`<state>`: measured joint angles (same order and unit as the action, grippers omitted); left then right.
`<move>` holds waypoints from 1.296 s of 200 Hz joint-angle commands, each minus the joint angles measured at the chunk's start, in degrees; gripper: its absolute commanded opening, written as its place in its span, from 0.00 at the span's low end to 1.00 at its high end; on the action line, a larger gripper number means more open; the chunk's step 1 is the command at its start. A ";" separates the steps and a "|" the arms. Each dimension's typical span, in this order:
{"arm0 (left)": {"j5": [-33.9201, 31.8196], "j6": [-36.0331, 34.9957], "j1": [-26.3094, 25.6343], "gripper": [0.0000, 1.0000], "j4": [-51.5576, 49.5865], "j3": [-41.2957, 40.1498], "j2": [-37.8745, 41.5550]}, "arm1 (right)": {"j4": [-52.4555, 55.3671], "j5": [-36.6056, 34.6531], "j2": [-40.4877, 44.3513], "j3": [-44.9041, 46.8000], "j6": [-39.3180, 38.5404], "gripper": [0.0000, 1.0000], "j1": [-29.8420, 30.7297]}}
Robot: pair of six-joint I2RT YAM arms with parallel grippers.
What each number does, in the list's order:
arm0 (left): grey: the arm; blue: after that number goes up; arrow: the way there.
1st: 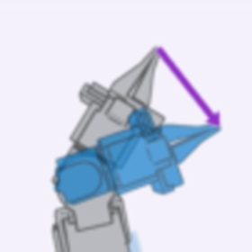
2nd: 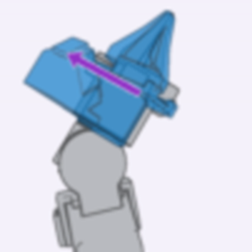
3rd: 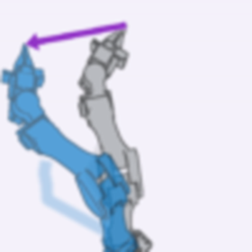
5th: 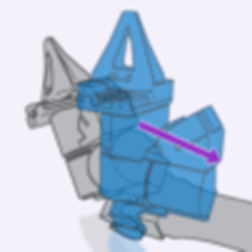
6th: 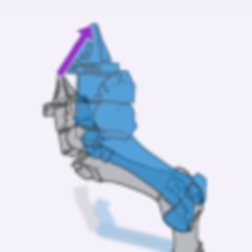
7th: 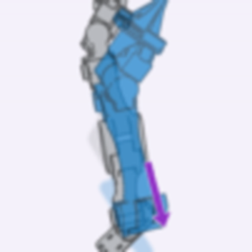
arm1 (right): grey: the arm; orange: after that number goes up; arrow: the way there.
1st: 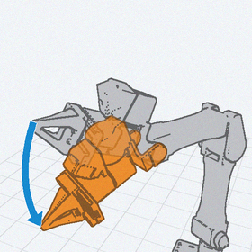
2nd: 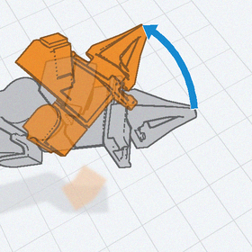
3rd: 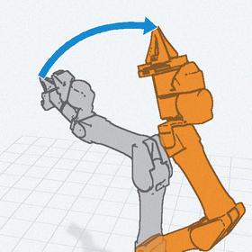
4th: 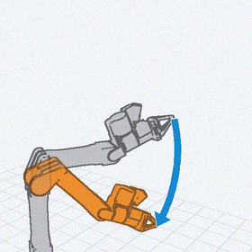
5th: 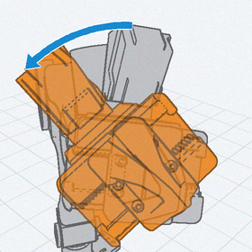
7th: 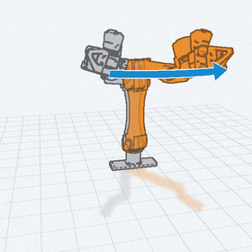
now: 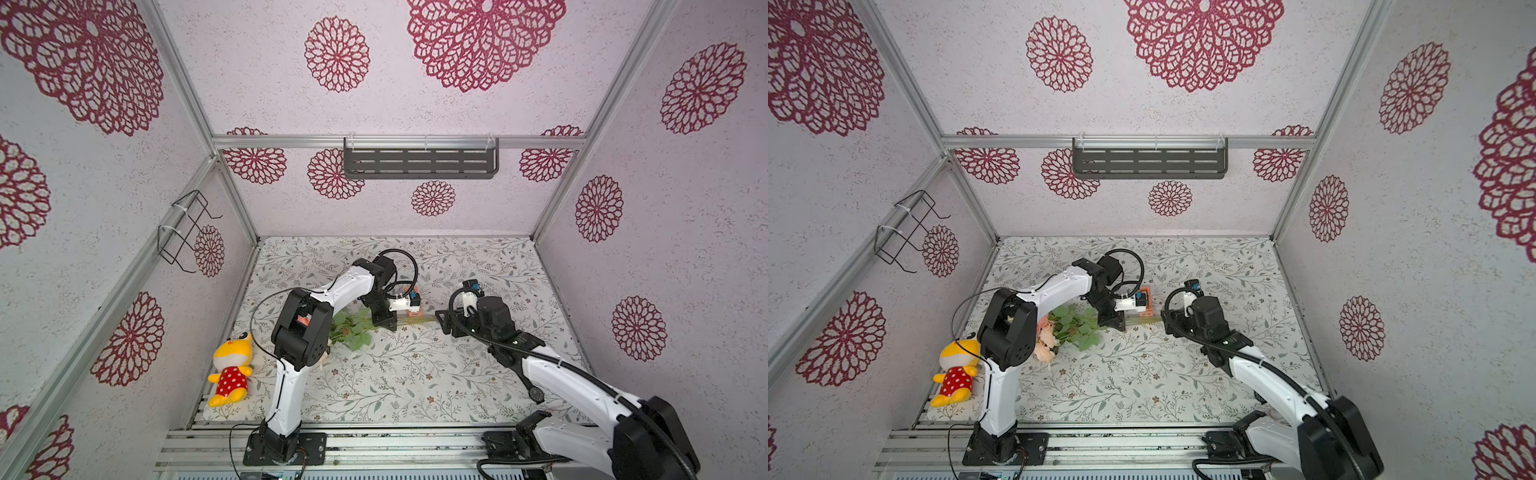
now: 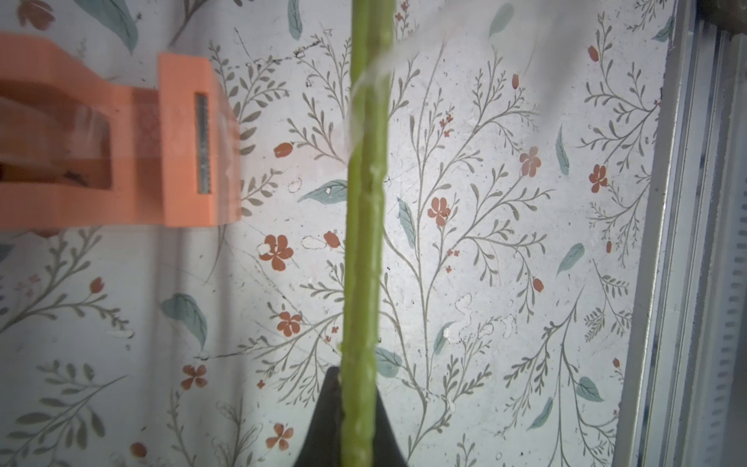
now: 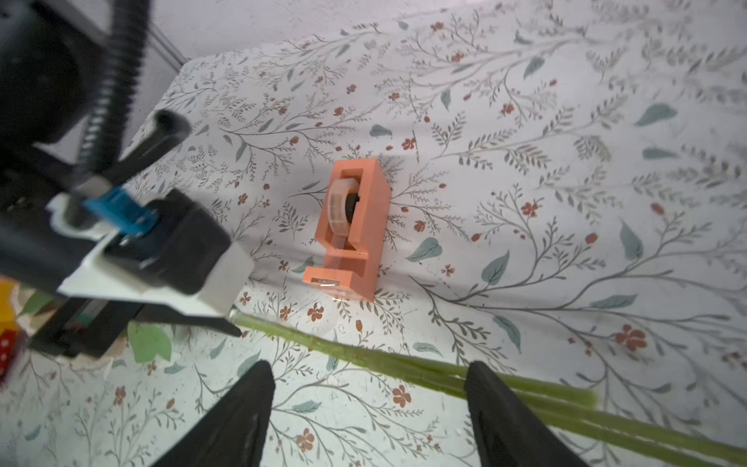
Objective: Wrap bouquets with tape
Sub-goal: Wrap the tape around the bouquet.
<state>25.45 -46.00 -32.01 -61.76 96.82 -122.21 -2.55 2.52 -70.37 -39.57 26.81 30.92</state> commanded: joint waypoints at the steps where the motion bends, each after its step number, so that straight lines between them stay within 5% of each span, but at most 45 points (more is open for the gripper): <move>1: 1.27 -0.16 -0.51 0.00 -0.42 1.40 2.35 | -0.76 0.19 -2.11 -4.77 12.10 0.75 2.10; 32: 0.78 0.21 -0.61 0.00 -0.28 1.44 2.06 | 0.66 -5.43 -2.52 -6.34 16.06 0.67 2.78; 81: 0.25 0.38 -0.57 0.00 -0.36 1.71 1.89 | -3.62 -11.71 15.58 5.10 28.19 0.42 4.68; 95: 0.30 0.50 -0.64 0.00 -0.38 1.71 2.02 | -9.27 -8.25 14.47 8.97 32.89 0.53 4.68; 112: 0.28 0.03 -0.68 0.00 -0.24 1.36 2.13 | -19.78 -4.15 9.45 11.61 38.64 0.51 5.11; 161: 0.59 0.29 -0.87 0.00 0.69 0.81 3.03 | -42.14 -8.68 -5.32 14.63 54.92 0.53 10.67; 203: -0.09 0.38 -0.90 0.00 0.33 0.73 3.16 | -51.76 -11.30 -12.67 16.04 60.56 0.58 11.97; 259: 0.17 0.21 -0.89 0.00 0.05 1.05 2.90 | -52.56 -14.79 -10.57 19.87 62.72 0.60 12.15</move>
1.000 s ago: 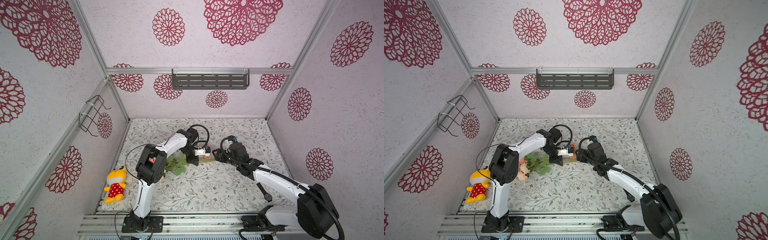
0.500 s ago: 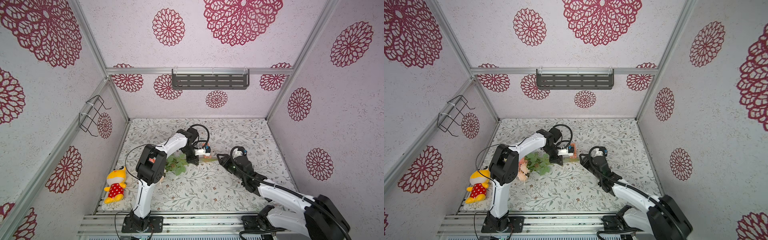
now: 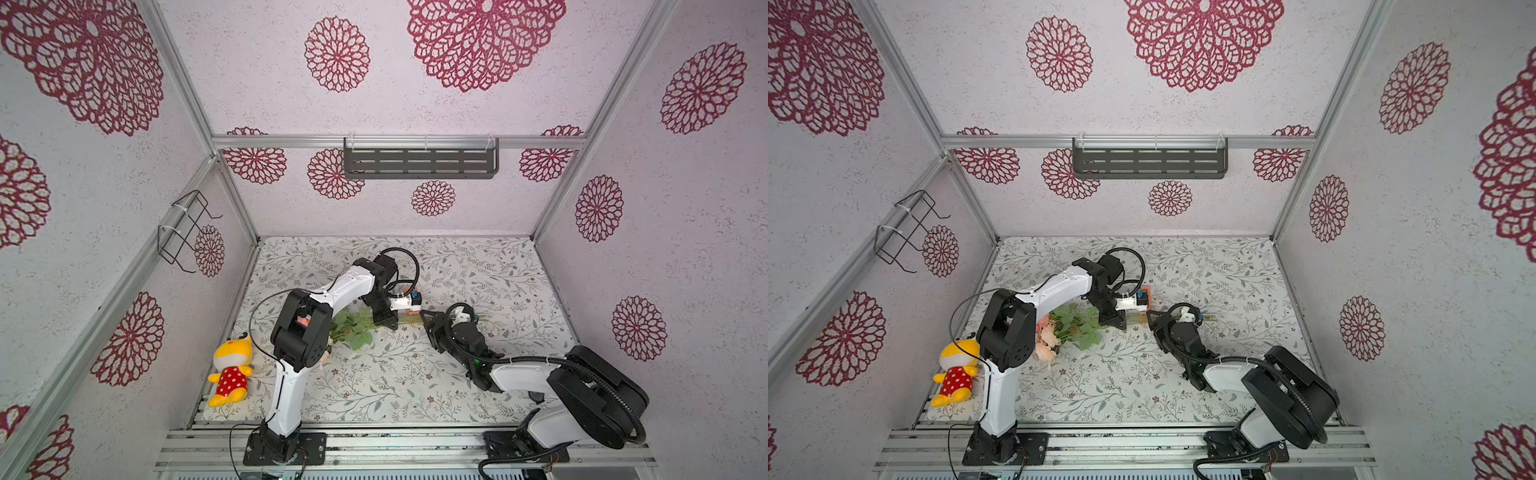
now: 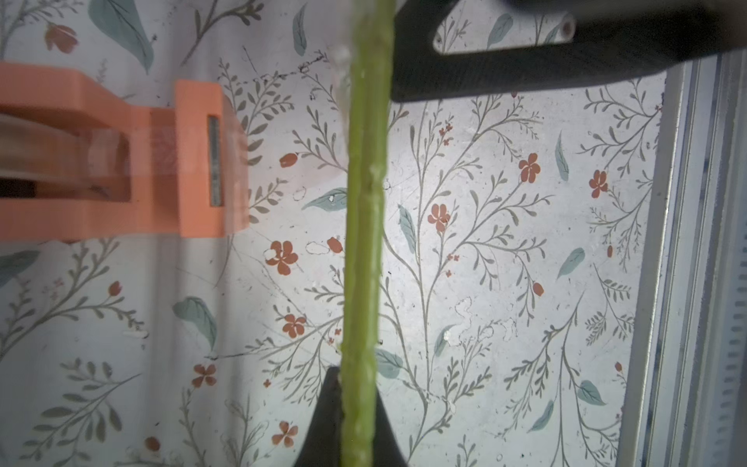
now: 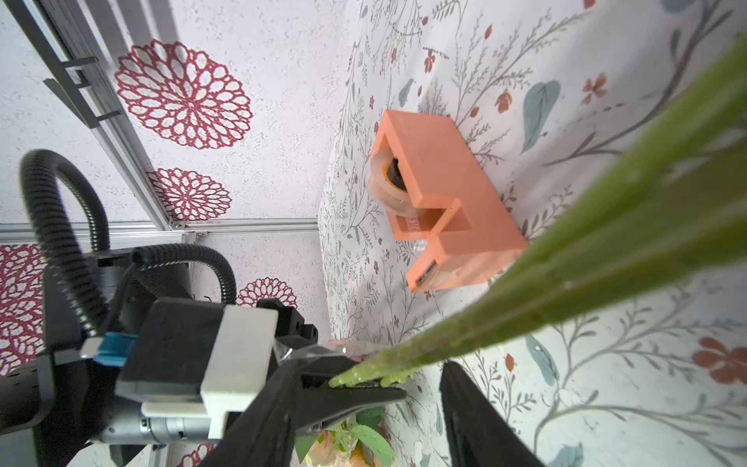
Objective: Wrap bouquets with tape
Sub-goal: Wrap the tape around the bouquet.
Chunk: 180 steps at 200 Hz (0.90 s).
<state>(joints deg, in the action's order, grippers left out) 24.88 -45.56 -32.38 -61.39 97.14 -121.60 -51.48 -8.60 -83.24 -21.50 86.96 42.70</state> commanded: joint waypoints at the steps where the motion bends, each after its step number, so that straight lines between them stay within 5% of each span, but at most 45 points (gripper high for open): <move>1: 0.76 -0.23 -0.51 0.00 -0.36 0.70 2.36 | -3.71 -3.77 2.39 1.89 2.59 0.60 0.37; 53: 1.00 -0.17 -0.50 0.00 -0.86 1.18 1.86 | 3.49 -5.97 9.47 1.89 -1.29 0.67 0.63; 122: 1.21 -0.50 -0.50 0.00 -1.36 0.87 1.78 | 27.79 -4.27 19.29 -6.51 -15.38 0.64 1.52; 140: 1.11 -0.45 -0.41 0.00 -1.28 0.86 1.65 | 35.05 -3.75 22.03 -9.91 -28.35 0.59 1.60; 155: 1.04 -0.51 -0.33 0.00 -1.62 1.35 1.31 | 42.55 -2.60 24.14 -11.25 -37.24 0.44 1.83; 180: 1.35 -0.58 -0.42 0.00 -2.58 1.73 1.06 | 43.52 2.20 25.55 -7.34 -41.06 0.54 2.10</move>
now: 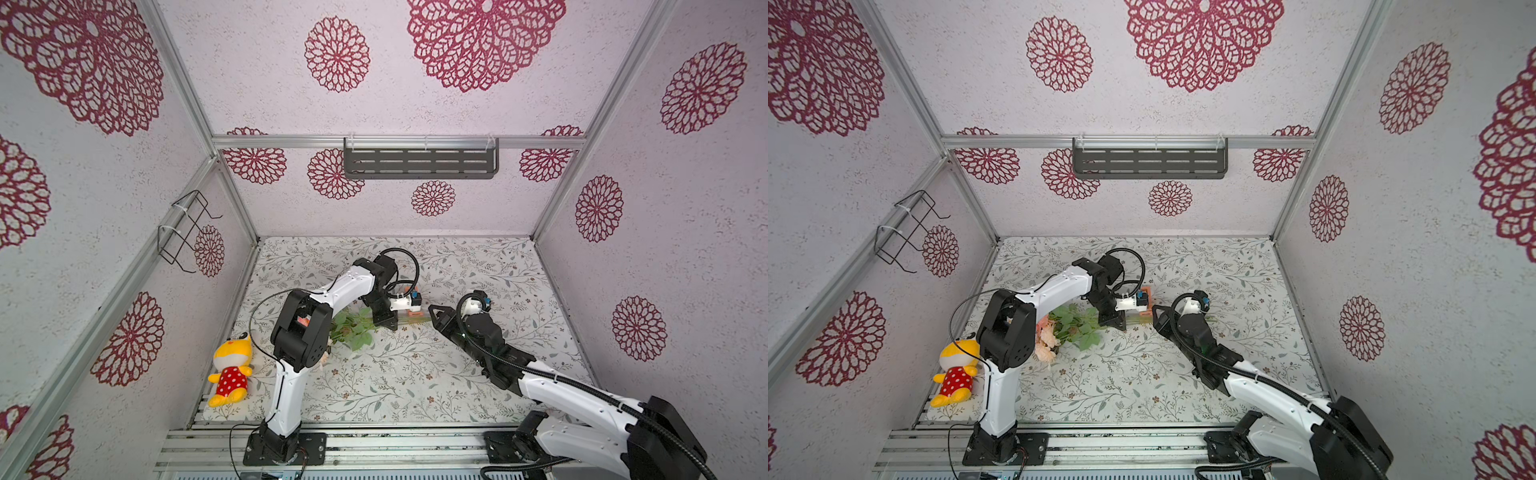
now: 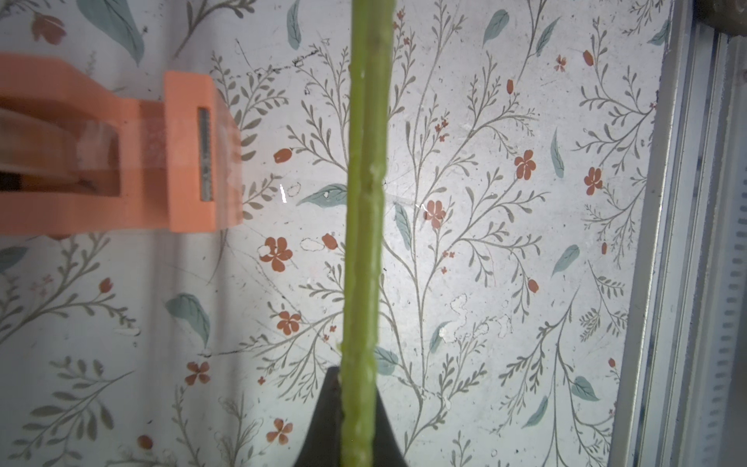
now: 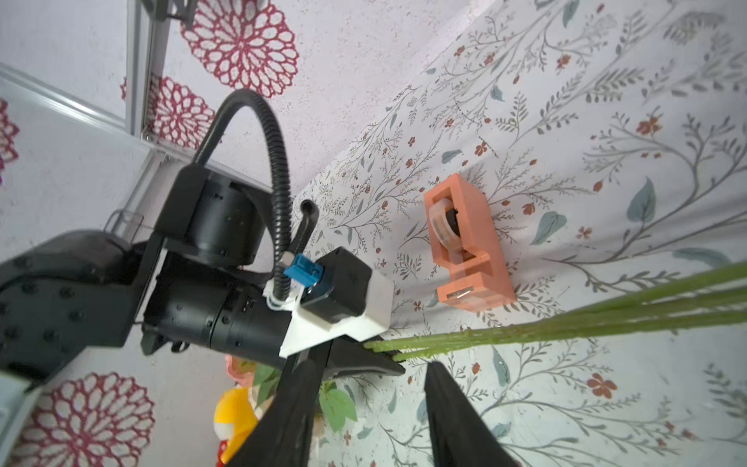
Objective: Wrap bouquets with tape
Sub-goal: Wrap the tape around the bouquet.
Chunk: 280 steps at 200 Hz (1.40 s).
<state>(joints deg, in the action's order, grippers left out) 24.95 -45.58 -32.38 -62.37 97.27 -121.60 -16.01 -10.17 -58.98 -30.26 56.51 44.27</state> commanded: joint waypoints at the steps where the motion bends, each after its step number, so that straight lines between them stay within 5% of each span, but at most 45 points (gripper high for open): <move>1: 1.31 -0.56 -0.41 0.00 -1.61 1.60 1.04 | 8.25 3.90 1.22 1.38 -10.62 0.54 0.54; 21: 2.77 -0.27 -0.47 0.00 -2.92 0.00 2.06 | 16.74 4.78 0.24 -3.03 -13.97 0.56 0.51; 55: 2.18 0.14 -2.73 0.00 -2.06 -8.81 4.60 | 32.66 -4.22 6.40 -12.38 -13.62 0.66 -3.33; 93: -0.91 -0.65 -3.73 0.00 -0.87 -16.61 5.12 | 31.15 2.89 11.87 -10.94 -12.92 0.56 -15.83; 144: -3.93 -2.15 -7.44 0.00 0.67 -23.17 8.51 | 27.82 19.42 -13.00 -18.53 -16.52 0.61 -15.47; 191: -7.47 -1.39 -7.87 0.00 3.41 -26.08 8.42 | 27.74 19.73 -29.44 -23.03 -18.81 0.62 -8.52; 280: -5.15 -3.81 -7.14 0.00 12.02 -34.74 20.80 | 33.00 13.59 -38.47 -26.03 -17.29 0.60 -1.46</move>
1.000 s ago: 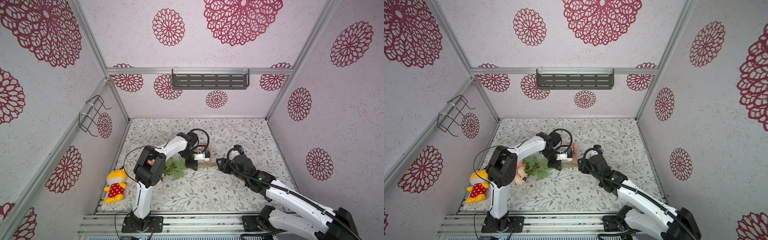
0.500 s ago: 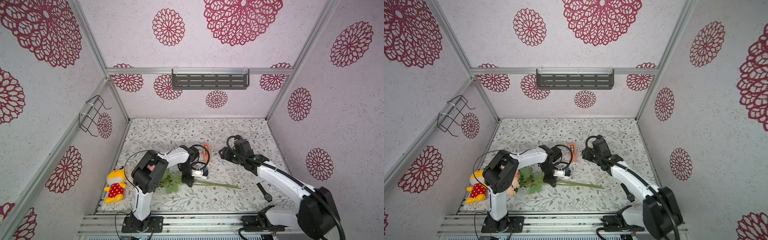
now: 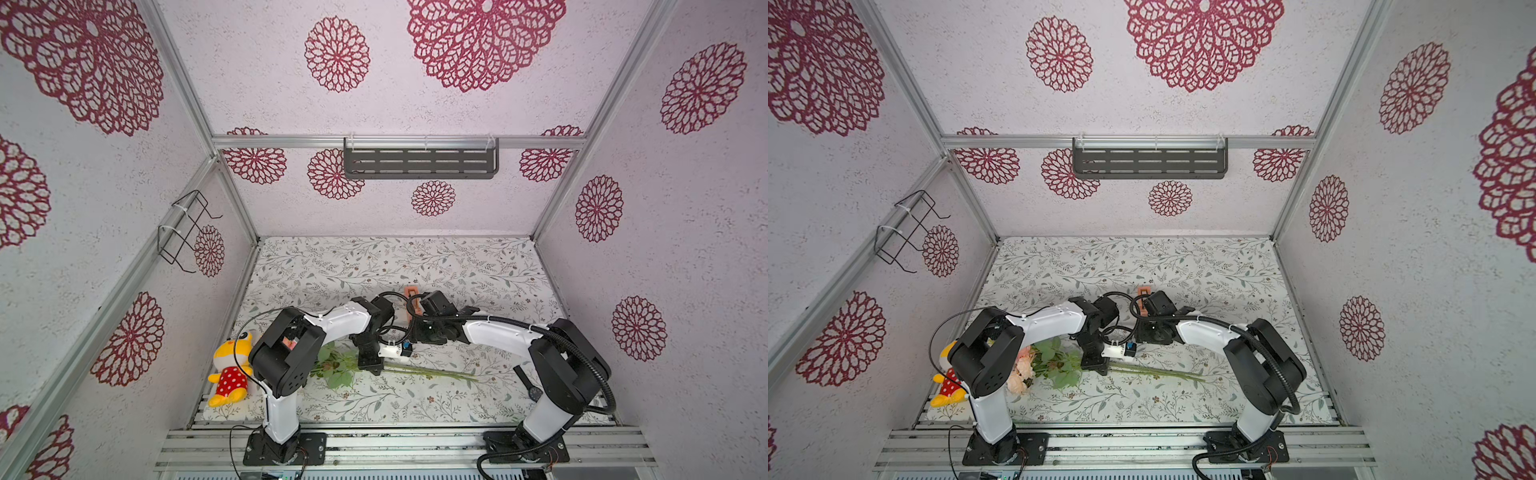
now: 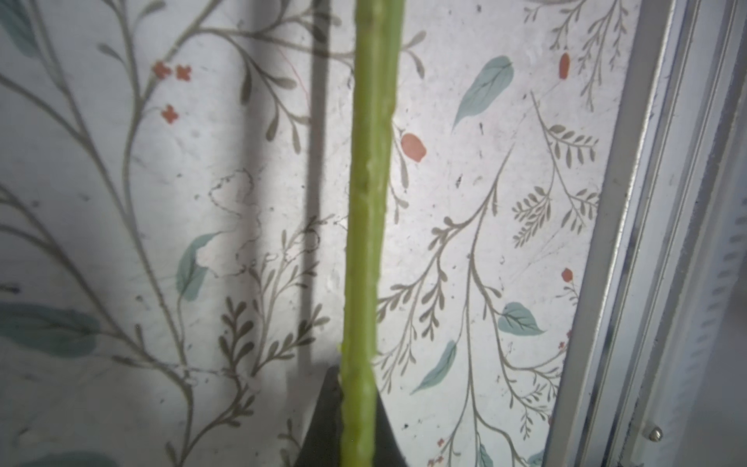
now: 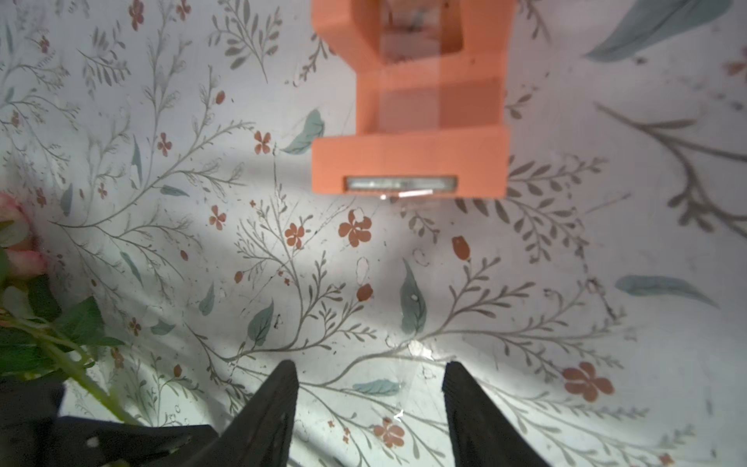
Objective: Wrap bouquets with tape
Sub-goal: Wrap the tape around the bouquet.
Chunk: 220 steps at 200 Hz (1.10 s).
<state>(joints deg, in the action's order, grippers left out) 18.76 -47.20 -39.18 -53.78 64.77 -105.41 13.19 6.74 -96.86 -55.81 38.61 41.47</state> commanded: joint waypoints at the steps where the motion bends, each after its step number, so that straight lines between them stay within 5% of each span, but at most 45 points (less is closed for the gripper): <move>1: 1.11 -2.24 -0.36 0.00 3.60 -2.35 4.73 | 3.96 -3.45 -0.60 -0.50 0.64 0.60 1.42; 96: 0.68 -0.98 -0.81 0.00 3.23 -1.87 3.32 | 15.04 -13.06 -6.02 -6.92 1.22 0.42 6.71; 220: -0.12 0.78 0.06 0.00 1.85 0.24 0.46 | 14.07 -17.59 -3.30 -5.73 3.35 0.00 8.13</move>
<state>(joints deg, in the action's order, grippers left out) 18.39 -46.87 -39.42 -52.51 63.20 -104.55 25.08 -7.88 -102.85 -62.08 41.65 49.19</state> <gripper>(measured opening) 0.071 0.048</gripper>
